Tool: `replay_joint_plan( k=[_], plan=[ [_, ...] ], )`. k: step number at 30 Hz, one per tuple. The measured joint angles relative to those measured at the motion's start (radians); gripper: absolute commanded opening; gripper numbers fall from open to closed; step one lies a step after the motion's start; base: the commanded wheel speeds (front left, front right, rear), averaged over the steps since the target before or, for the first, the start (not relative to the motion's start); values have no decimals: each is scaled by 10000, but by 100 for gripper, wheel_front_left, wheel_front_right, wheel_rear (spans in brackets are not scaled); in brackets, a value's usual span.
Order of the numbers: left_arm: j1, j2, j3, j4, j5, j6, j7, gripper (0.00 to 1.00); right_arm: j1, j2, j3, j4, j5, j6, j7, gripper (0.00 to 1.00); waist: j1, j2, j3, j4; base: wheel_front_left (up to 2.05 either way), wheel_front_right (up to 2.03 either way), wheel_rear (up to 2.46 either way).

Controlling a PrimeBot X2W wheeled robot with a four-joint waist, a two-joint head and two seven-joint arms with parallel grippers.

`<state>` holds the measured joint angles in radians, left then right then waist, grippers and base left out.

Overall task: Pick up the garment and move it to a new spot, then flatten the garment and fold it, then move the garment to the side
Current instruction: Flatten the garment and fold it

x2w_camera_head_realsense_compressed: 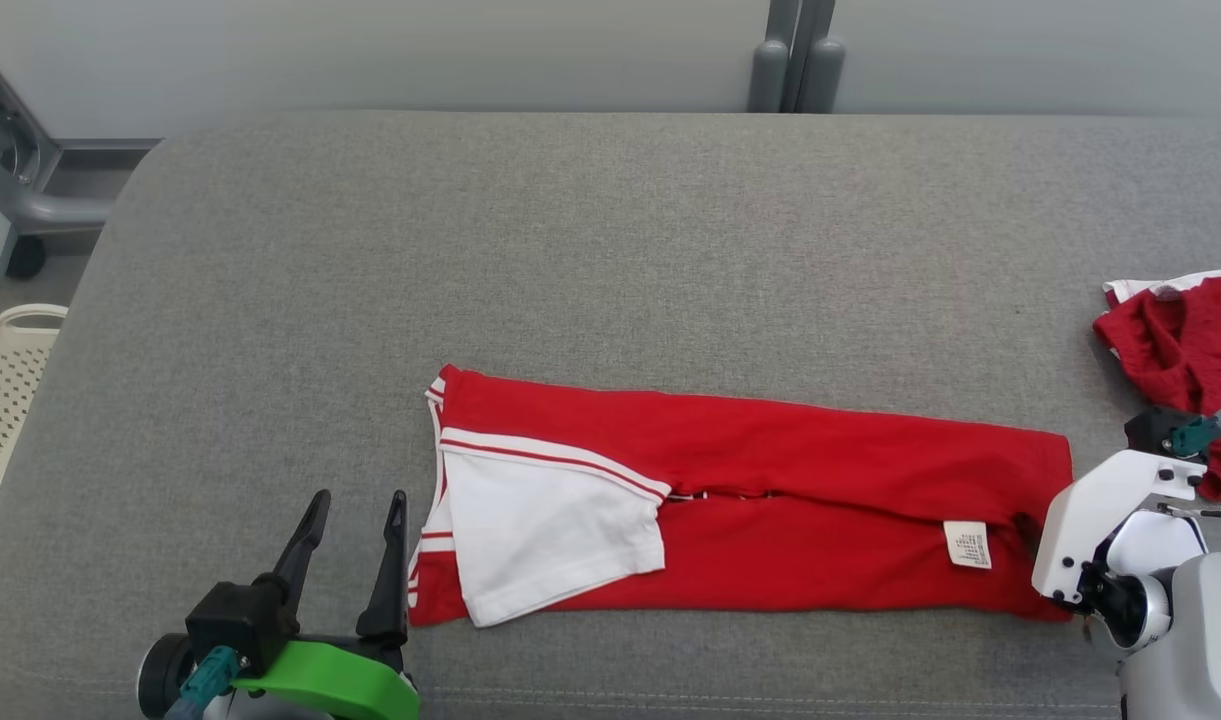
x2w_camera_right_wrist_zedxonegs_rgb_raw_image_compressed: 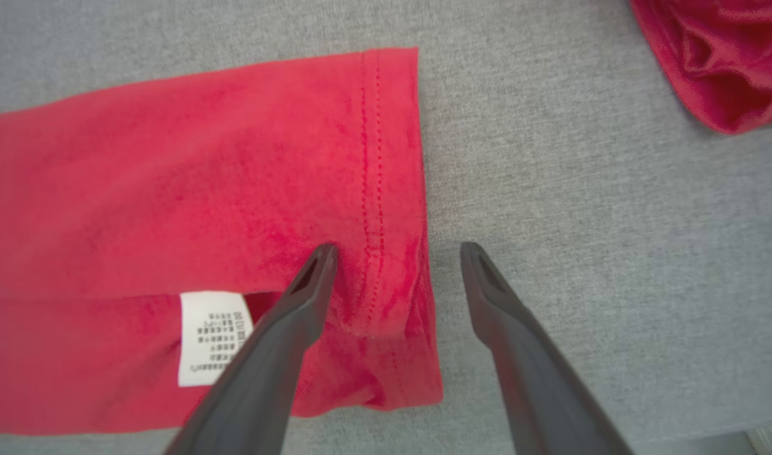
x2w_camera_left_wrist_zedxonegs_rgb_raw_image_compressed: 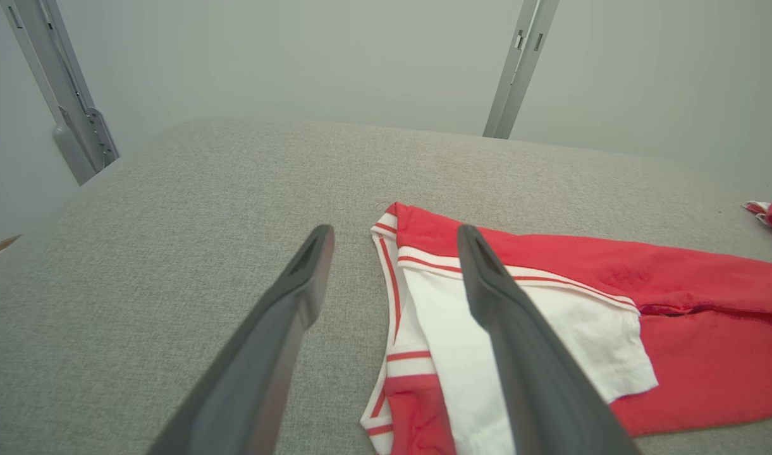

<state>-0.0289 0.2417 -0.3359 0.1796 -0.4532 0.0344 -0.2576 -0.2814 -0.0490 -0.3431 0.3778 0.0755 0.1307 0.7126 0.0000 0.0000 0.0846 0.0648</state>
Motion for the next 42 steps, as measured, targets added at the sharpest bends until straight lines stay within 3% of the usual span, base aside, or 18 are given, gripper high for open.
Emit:
replay_joint_plan(
  k=[9, 10, 12, 25, 42],
  plan=[
    [-134, 0, -109, 56, 6, -38, 10, 100, -292, -25, -73, 836, 6, -2, -92, 100, 0, 0, 173, 224, 0, 0, 0],
    [-134, 0, -117, 56, 2, -38, 10, 100, -315, -25, -77, 888, 10, 0, -105, 50, 0, 0, 166, 228, 0, 0, 0],
    [-134, 0, -115, 59, -23, -36, 12, 100, -344, -21, -90, 972, 21, 0, -207, 0, 0, 0, 154, 232, 0, 0, 0],
    [-132, 23, -98, 109, -134, 58, 12, 100, -667, 29, -769, 263, -621, 10, -616, 0, 0, 0, -7, 59, 0, 0, 0],
    [-13, 54, -104, 27, -224, 142, 2, 100, 94, 0, -2483, -3582, -1375, 8, 989, 0, 0, 0, -340, -215, 0, 0, 0]
  ],
)
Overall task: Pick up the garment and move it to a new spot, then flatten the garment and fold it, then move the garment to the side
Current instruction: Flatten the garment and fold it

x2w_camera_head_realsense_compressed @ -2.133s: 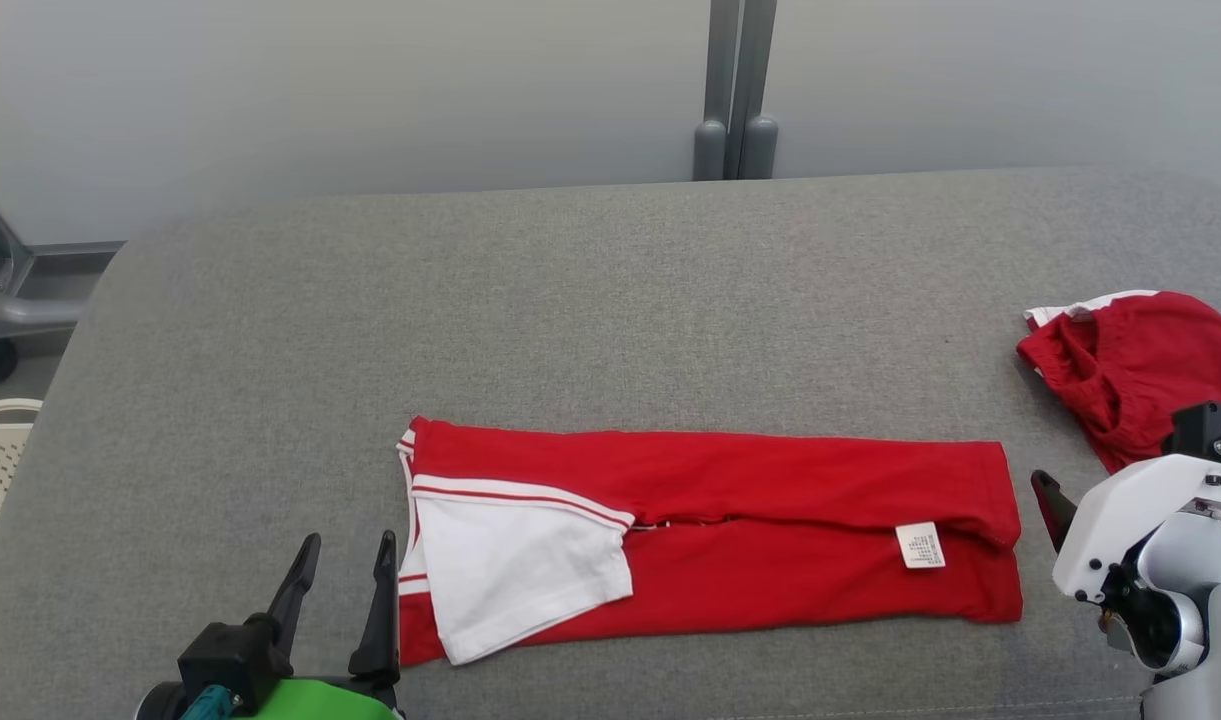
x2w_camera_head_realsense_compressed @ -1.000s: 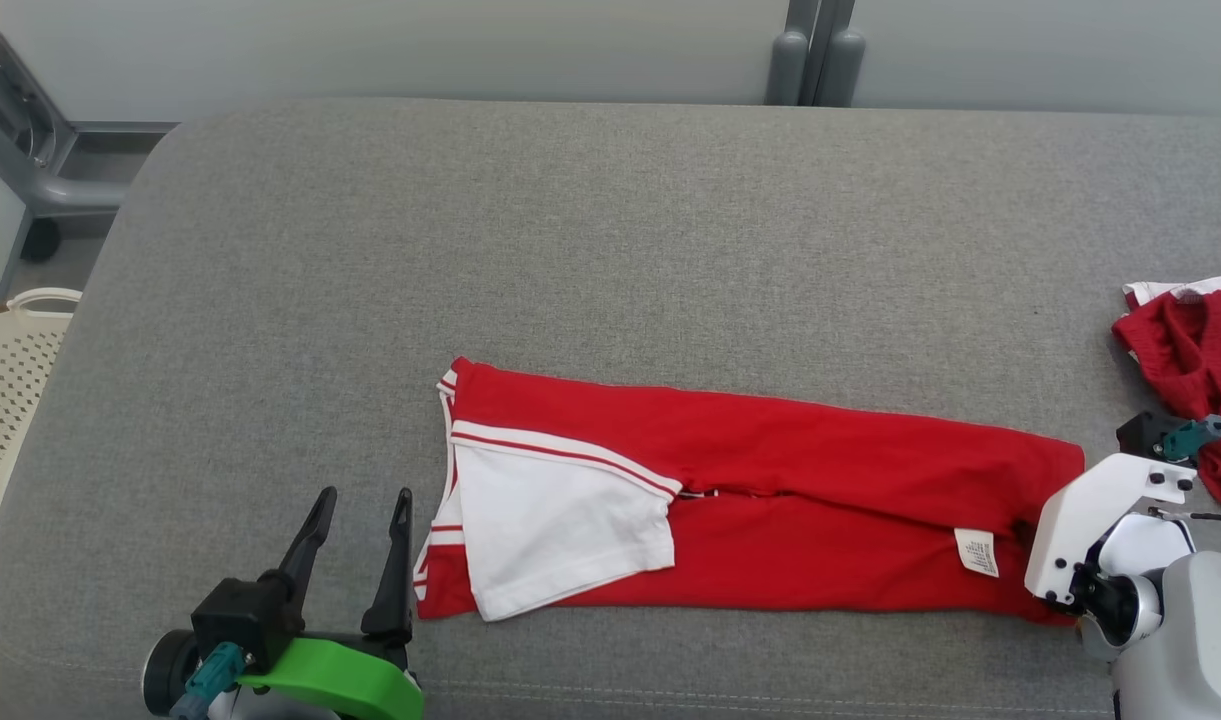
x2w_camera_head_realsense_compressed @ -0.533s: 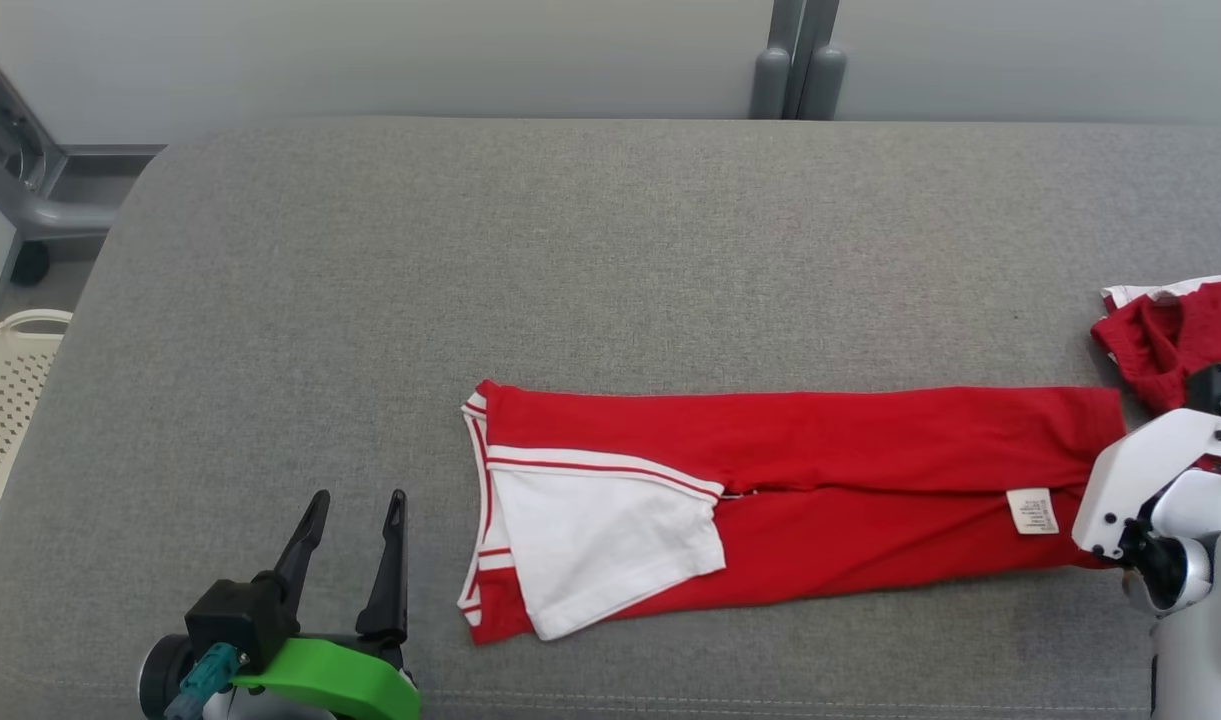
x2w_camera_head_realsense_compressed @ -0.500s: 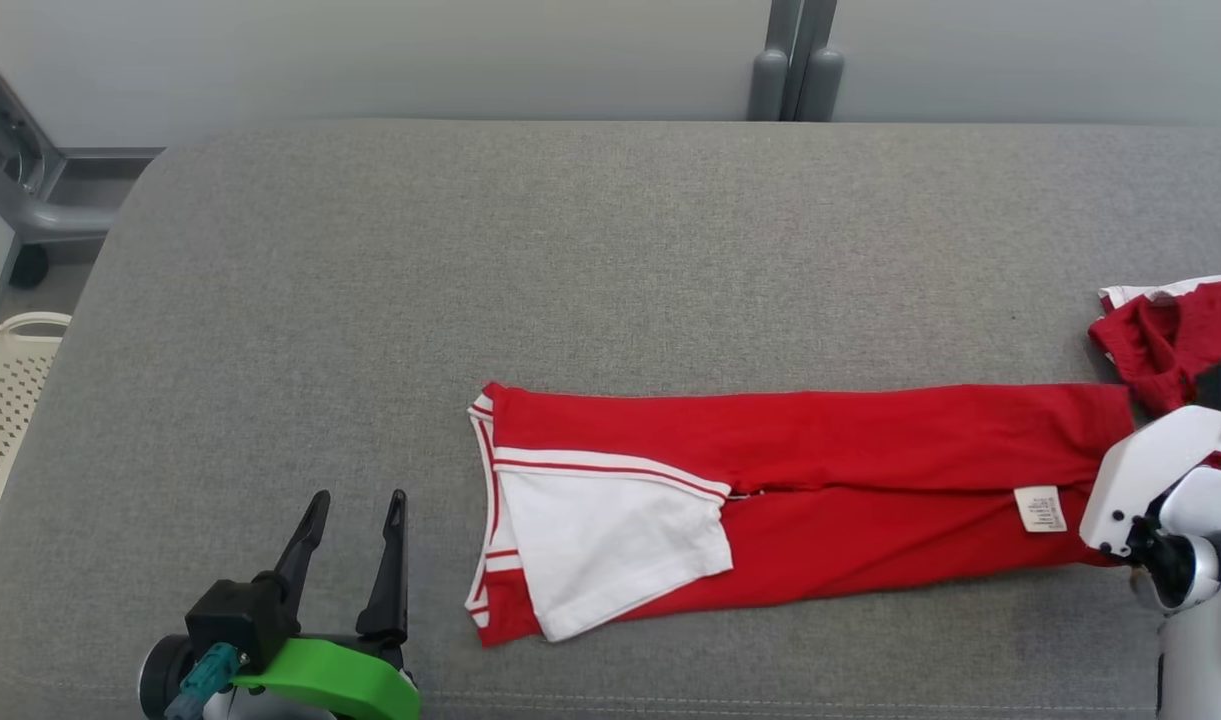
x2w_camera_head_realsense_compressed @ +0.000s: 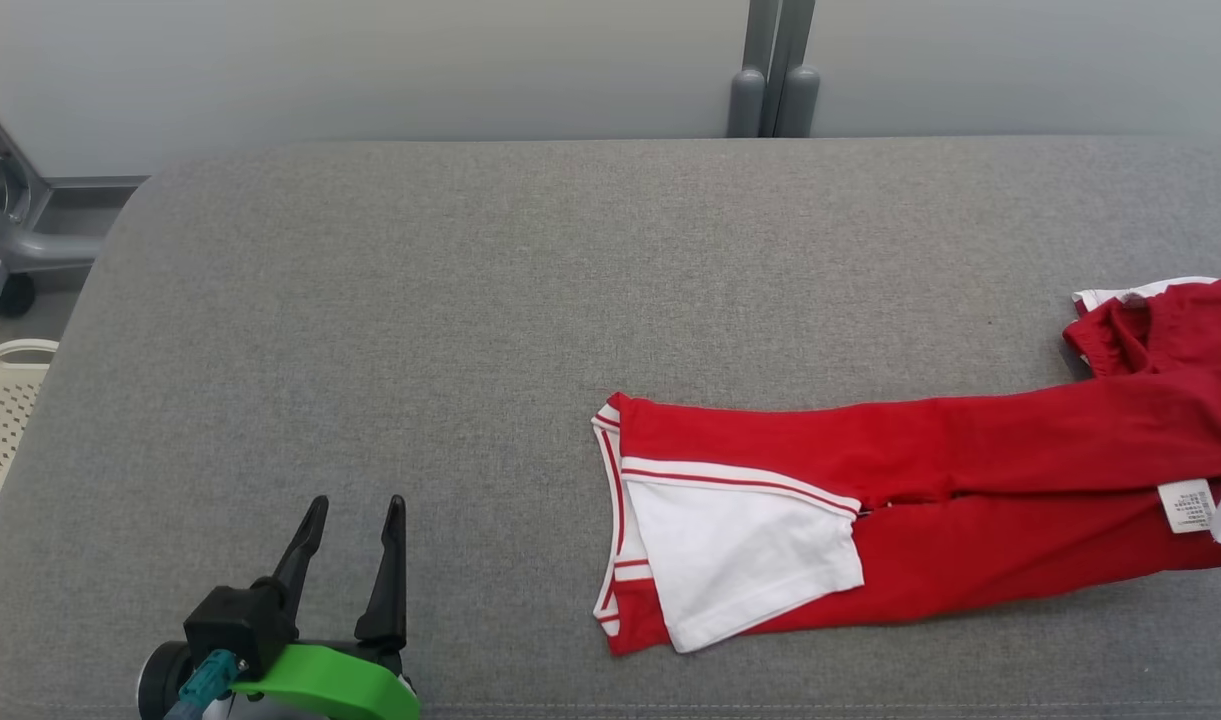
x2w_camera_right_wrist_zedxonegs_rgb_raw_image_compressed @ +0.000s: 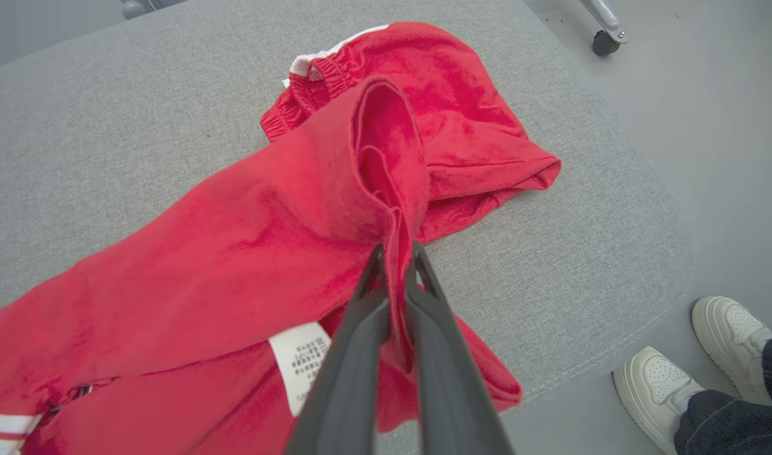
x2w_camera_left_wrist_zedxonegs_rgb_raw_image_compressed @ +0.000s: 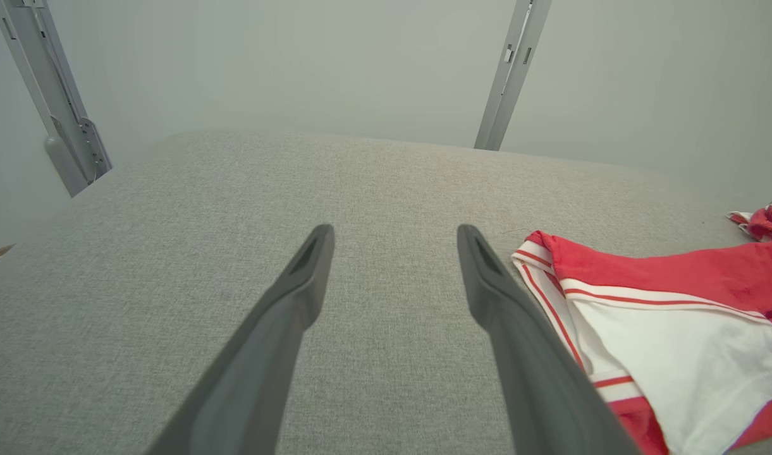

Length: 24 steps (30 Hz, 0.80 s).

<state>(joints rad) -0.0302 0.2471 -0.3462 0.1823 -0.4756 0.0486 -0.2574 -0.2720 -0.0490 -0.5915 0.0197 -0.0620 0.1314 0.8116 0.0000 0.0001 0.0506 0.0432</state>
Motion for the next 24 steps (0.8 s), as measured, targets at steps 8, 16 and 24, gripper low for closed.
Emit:
replay_joint_plan(
  k=[8, 16, 24],
  plan=[
    [4, 8, -65, 13, -63, 2, 0, 100, 490, -10, 2274, -426, 1210, -2, 784, 0, 0, 0, -95, -10, 0, 0, 0],
    [-5, 6, -136, 77, -75, 31, -2, 100, 477, 4, 5195, 31, 2579, -2, 1014, 0, 0, 0, -123, 25, 0, 0, 0],
    [-20, -69, -343, 217, -75, -48, -2, 100, -286, -6, 6723, 1567, 3603, -8, 295, 0, 0, 0, -198, 294, 0, 0, 0]
  ],
)
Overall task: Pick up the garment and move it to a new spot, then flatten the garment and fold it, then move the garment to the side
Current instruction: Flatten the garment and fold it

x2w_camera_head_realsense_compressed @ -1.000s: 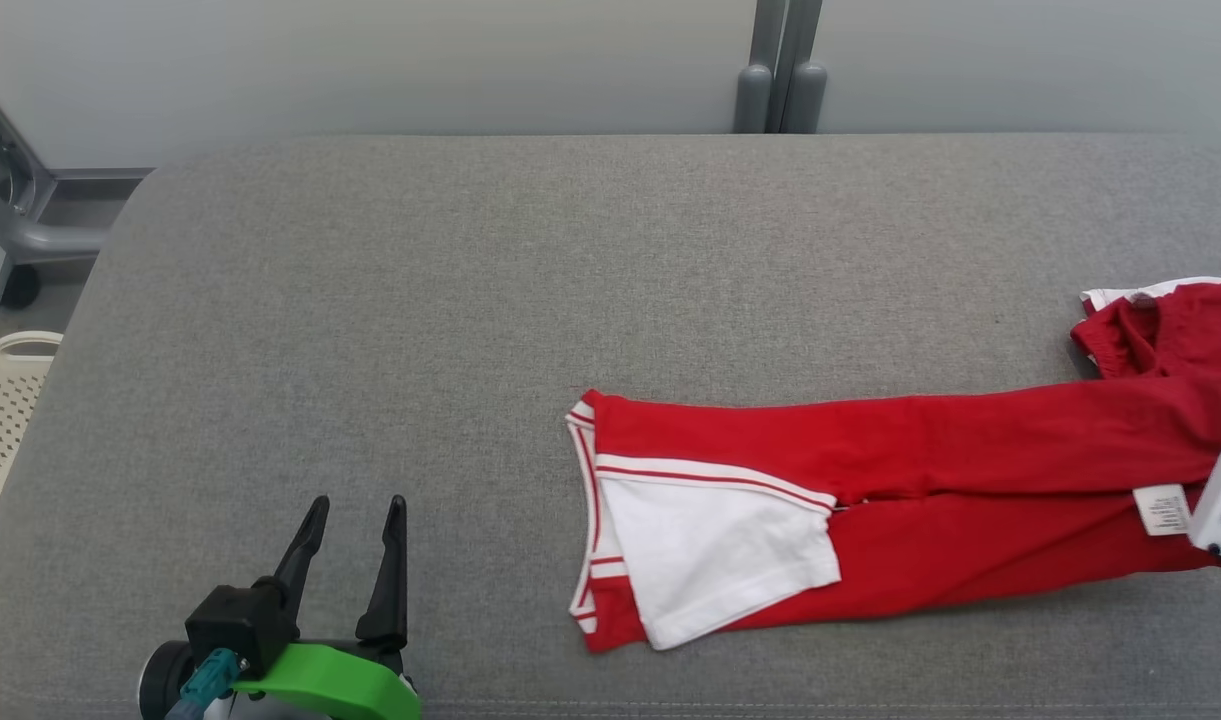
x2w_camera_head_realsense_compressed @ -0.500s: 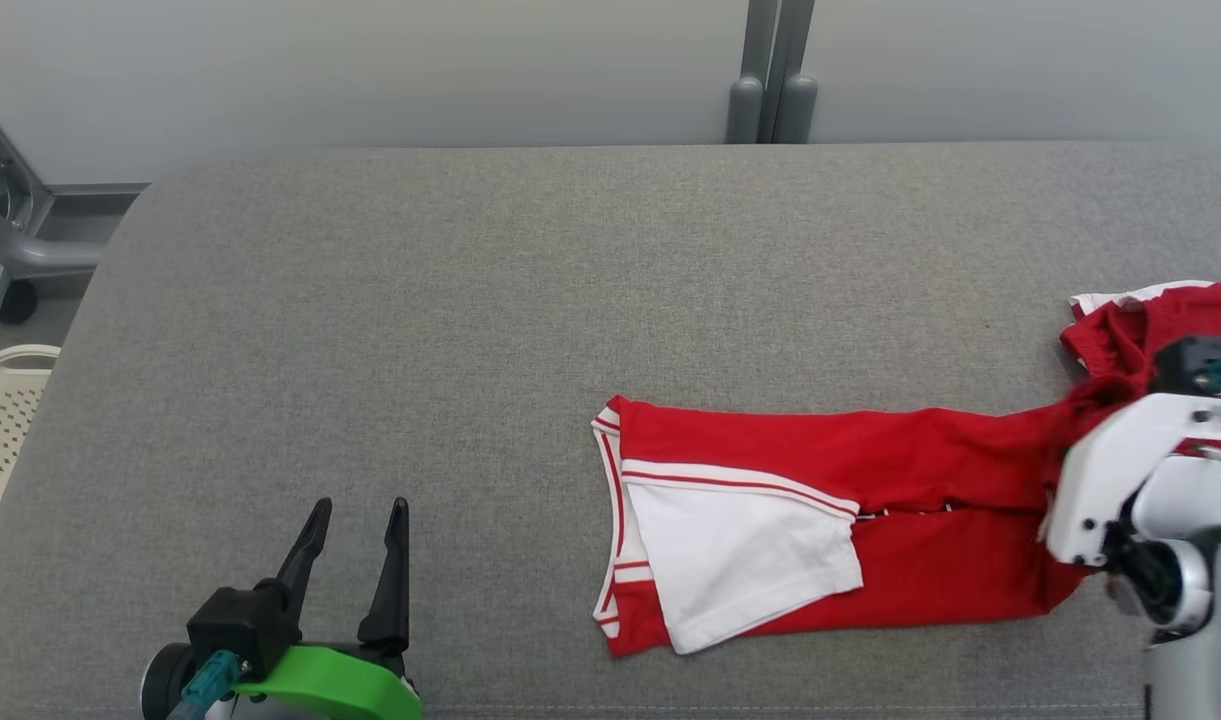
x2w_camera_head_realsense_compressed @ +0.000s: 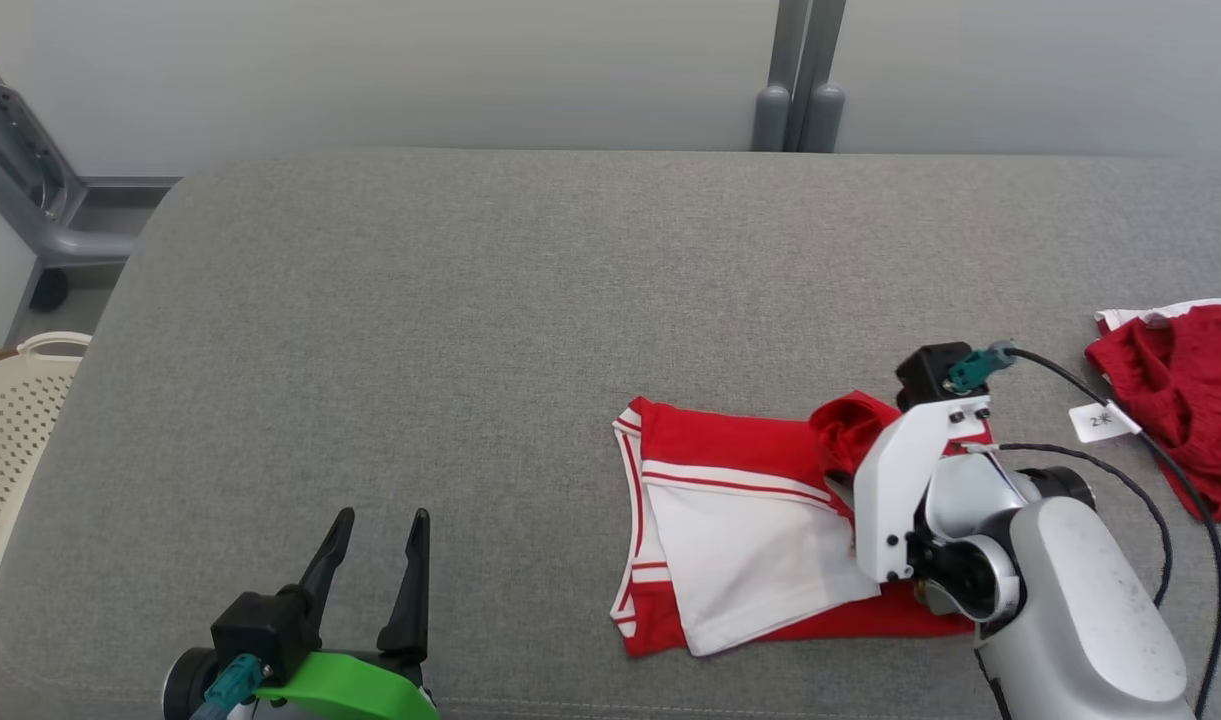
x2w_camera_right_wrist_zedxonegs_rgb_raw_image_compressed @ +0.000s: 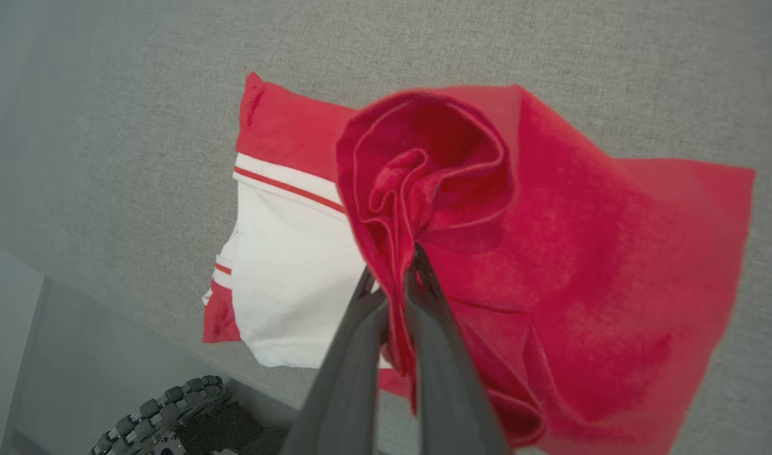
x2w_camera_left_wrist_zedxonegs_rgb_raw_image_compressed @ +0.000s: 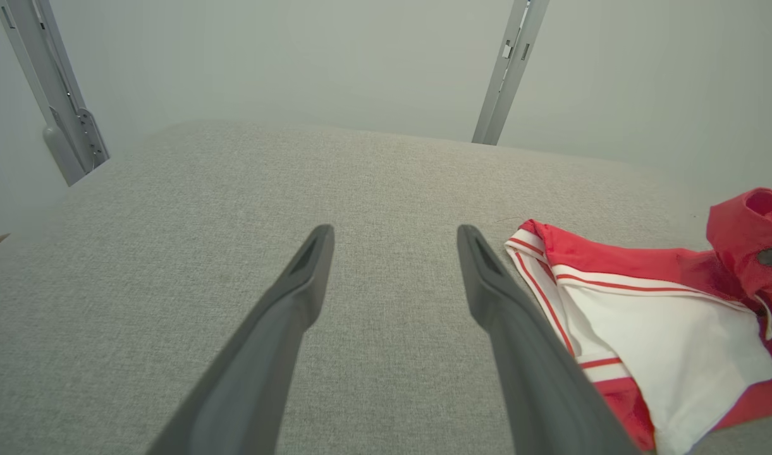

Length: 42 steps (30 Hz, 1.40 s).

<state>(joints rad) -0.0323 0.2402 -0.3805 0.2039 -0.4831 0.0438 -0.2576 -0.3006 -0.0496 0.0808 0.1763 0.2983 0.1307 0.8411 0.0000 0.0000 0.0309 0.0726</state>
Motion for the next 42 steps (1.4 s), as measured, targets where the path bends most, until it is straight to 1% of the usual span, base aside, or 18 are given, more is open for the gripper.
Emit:
replay_joint_plan(
  k=[10, 17, 25, 26, 27, 28, 32, 37, 39, 42],
  plan=[
    [1, -50, -165, 197, -2, -86, -2, 100, -1048, 2, 1523, 2142, 1039, 0, -884, 0, 0, 0, -99, 528, 0, 0, 0],
    [14, -35, -221, 222, -33, -104, -2, 100, -1566, 2, 1954, 3275, 1402, 0, -1409, 0, 0, 0, -181, 849, 0, 0, 0],
    [17, -4, -234, 194, -77, -117, -2, 100, -1948, 0, 2368, 4224, 1672, 0, -1628, 0, 0, 0, -114, 1059, 0, 0, 0],
    [16, -4, -236, 190, -84, -115, -2, 100, -1982, 0, 2414, 4265, 1712, 0, -1676, 4, 0, 0, -92, 1070, 0, 0, 0],
    [15, -2, -232, 190, -86, -115, -2, 100, -2006, 0, 2512, 4289, 1768, 0, -1685, 47, 0, 0, -73, 1078, 0, 0, 0],
    [14, -2, -232, 190, -86, -113, -2, 100, -2016, 0, 2564, 4311, 1787, 0, -1697, 100, 0, 0, -56, 1083, 0, 0, 0],
    [13, 4, -174, 186, -105, -67, -4, 100, -2093, 6, 2539, 4195, 1868, 0, -1850, 100, 0, 0, -33, 1029, 0, 0, 0],
    [12, 21, -69, 134, -138, 6, -8, 100, -2159, 15, 2295, 3218, 2013, 0, -2077, 100, 0, 0, -64, 836, 0, 0, 0],
    [11, 23, -40, 113, -140, 17, -21, 100, -2156, 12, 2042, 2832, 1801, 0, -2155, 100, 0, 0, -71, 752, 0, 0, 0],
    [6, 25, 4, 102, -140, 21, -23, 100, -2063, 4, 1517, 2219, 1120, 0, -2213, 100, 0, 0, -86, 628, 0, 0, 0]
  ],
)
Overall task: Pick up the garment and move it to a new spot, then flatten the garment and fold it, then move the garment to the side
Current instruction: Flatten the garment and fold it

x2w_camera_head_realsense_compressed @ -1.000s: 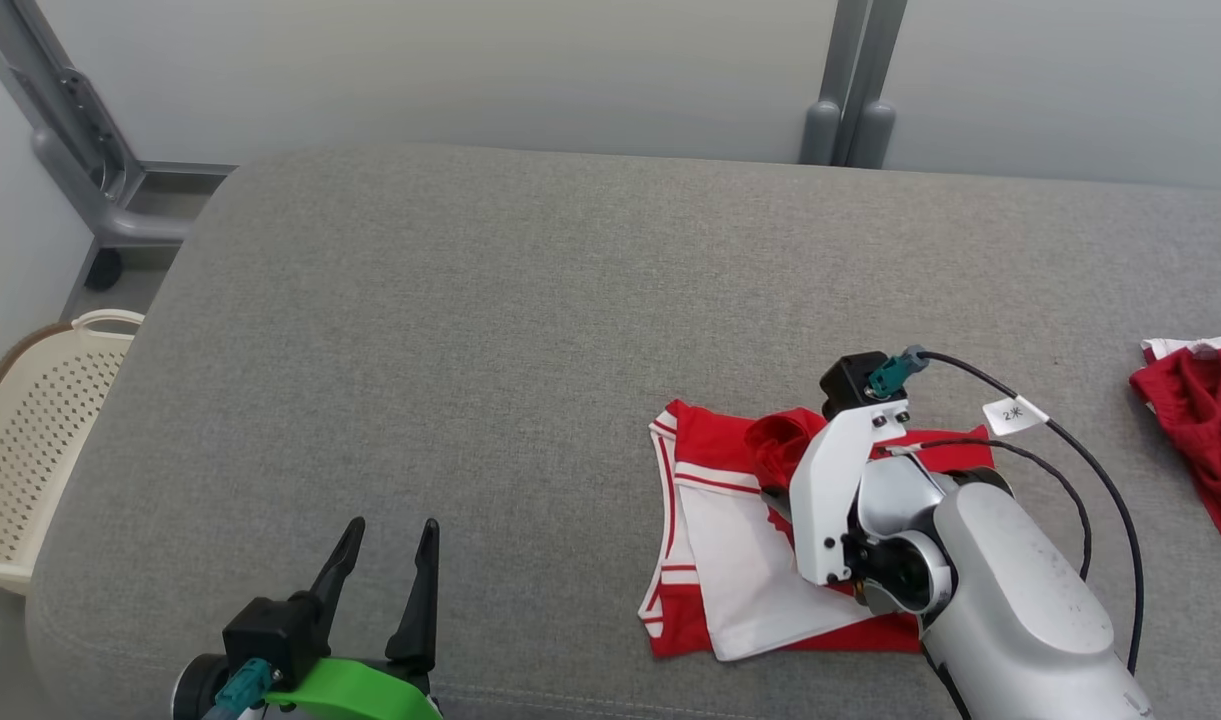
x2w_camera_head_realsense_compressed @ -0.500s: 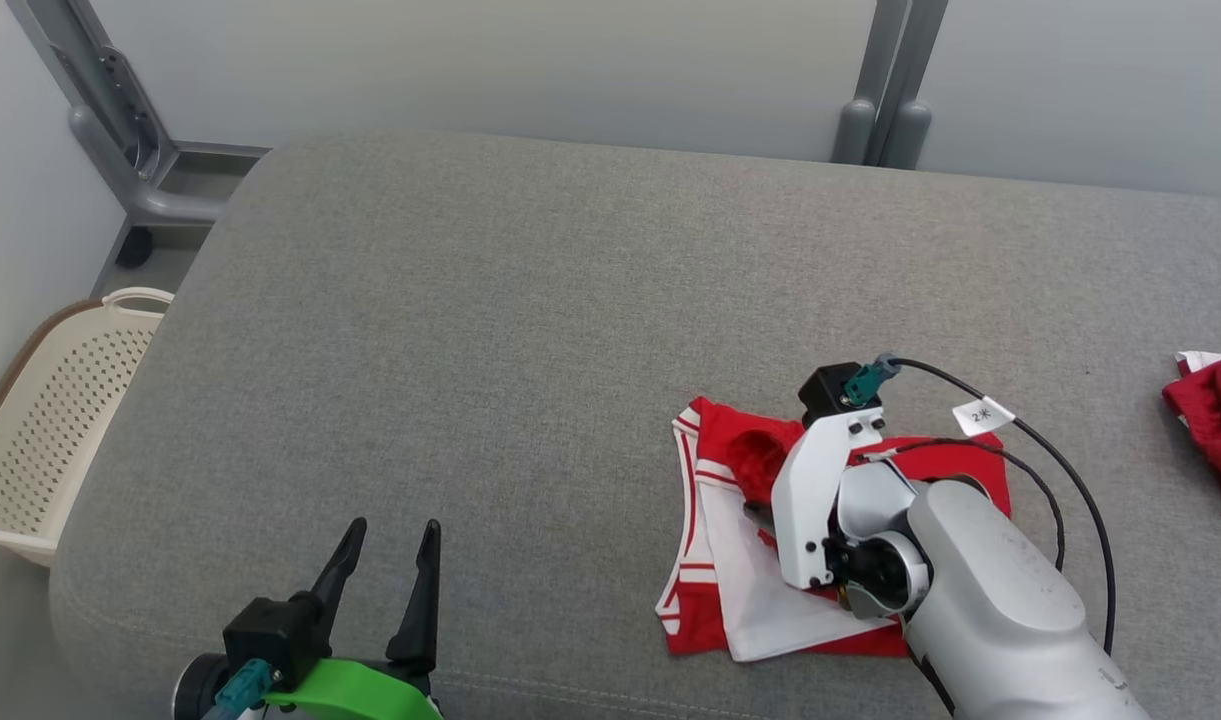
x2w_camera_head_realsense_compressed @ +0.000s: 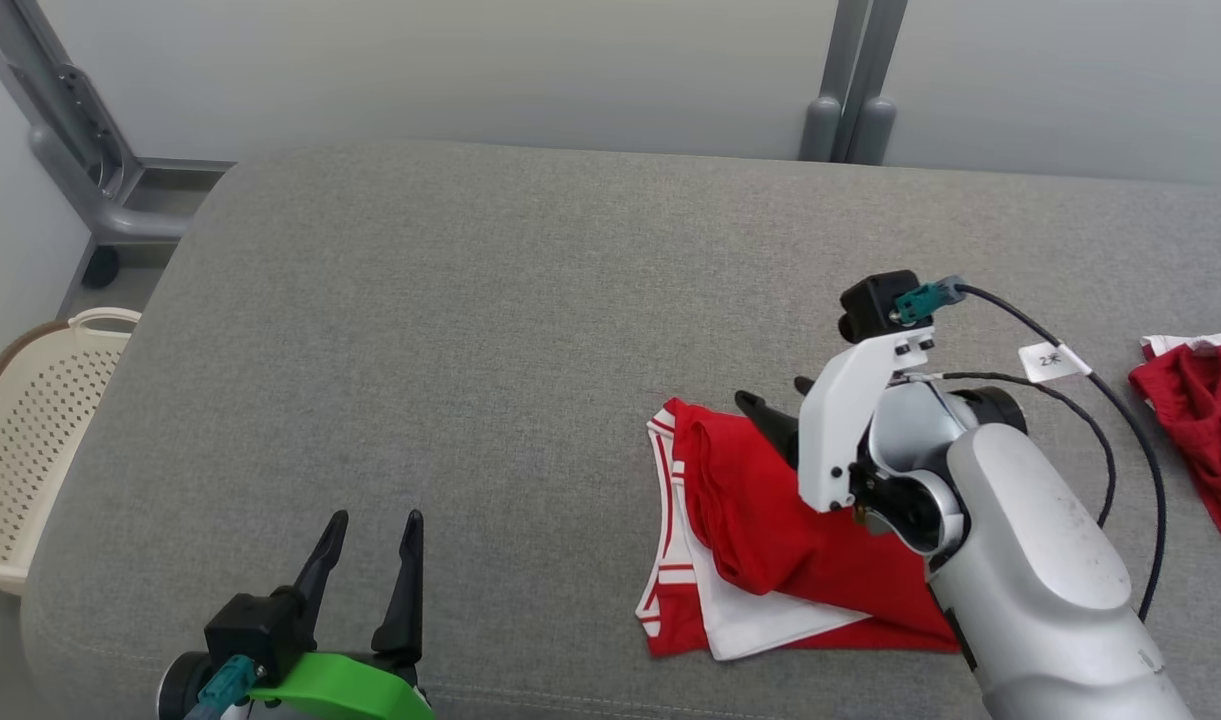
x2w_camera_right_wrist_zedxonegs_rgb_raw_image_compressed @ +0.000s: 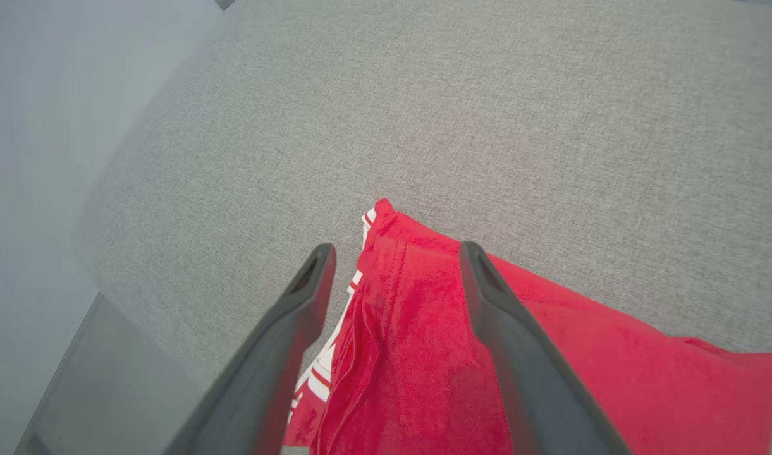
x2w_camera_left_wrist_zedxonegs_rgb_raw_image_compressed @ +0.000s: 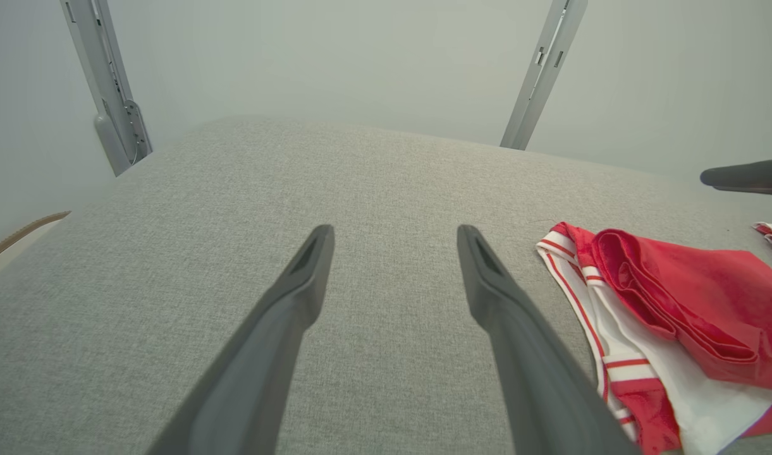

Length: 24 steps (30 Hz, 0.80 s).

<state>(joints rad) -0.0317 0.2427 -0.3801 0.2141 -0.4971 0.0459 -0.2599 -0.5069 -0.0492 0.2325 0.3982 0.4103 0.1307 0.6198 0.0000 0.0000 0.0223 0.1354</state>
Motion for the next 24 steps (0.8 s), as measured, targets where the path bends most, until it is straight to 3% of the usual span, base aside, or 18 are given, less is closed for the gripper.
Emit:
replay_joint_plan(
  k=[12, 17, 18, 19, 20, 21, 22, 24],
  plan=[
    [0, -4, 8, -36, 2, 25, -12, 100, 2080, -485, -1490, -2088, -2370, 0, -357, 100, 0, 0, -187, -195, 0, 0, 0],
    [-1, -10, 40, -42, 2, 25, -12, 100, 3064, -679, -1473, -2309, -3003, 0, -727, 100, 0, 0, -97, -192, 0, 0, 0],
    [-2, -13, 56, -50, 2, 25, -12, 100, 3180, -685, -1473, -2303, -3080, 0, -872, 95, 0, 0, -65, -189, 0, 0, 0],
    [-7, -17, 69, -59, 2, 23, -12, 100, 3241, -734, -1398, -2280, -3218, 0, -1053, 60, 0, 0, -30, -184, 0, 0, 0],
    [-11, -23, 79, -73, 2, 23, -12, 100, 3260, -754, -1386, -2255, -3329, 2, -1244, 36, 0, 0, 3, -177, 0, 0, 0],
    [-14, -35, 84, -81, 4, 21, -12, 100, 3270, -742, -1375, -2211, -3438, 0, -1446, 7, 0, 0, 38, -168, 0, 0, 0],
    [-19, -42, 90, -82, 8, 13, -12, 100, 3275, -769, -1267, -2153, -3595, 0, -1664, 0, 0, 0, 70, -155, 0, 0, 0],
    [-30, -69, 96, -73, 10, -10, -12, 100, 3276, -765, -1133, -1965, -3774, 2, -2031, 0, 0, 0, 115, -117, 0, 0, 0]
  ],
)
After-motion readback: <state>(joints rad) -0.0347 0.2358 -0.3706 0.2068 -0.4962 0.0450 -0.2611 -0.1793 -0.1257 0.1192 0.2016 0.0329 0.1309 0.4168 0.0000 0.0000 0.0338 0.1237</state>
